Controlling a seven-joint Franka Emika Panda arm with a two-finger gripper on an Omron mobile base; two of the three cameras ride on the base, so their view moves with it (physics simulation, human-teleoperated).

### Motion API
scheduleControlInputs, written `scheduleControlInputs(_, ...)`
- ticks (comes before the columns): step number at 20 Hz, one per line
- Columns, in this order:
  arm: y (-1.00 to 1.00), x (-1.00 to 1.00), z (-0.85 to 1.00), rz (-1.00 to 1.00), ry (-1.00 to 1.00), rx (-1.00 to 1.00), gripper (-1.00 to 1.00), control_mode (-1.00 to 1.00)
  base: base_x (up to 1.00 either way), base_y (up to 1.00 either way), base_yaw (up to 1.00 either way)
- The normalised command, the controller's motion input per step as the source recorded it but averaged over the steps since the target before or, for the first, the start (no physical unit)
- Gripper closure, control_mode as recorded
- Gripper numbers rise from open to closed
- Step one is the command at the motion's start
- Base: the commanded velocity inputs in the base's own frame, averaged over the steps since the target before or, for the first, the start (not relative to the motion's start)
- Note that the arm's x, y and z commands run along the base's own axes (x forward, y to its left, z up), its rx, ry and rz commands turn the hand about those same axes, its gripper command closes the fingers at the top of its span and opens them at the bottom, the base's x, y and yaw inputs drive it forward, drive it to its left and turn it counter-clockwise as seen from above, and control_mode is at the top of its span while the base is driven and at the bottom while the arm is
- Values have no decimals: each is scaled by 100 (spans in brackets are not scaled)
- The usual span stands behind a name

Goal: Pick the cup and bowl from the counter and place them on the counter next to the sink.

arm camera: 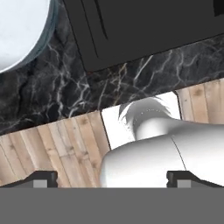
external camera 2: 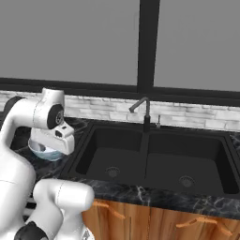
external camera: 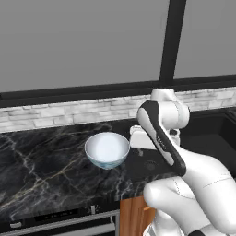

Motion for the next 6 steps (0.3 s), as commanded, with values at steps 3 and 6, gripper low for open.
scheduleControlInputs(3, -1, -90, 17, 23, -1, 0, -100, -100, 0, 0, 0)
scheduleControlInputs(6, -10, -91, 22, 21, -3, 0, -100, -100, 0, 0, 0)
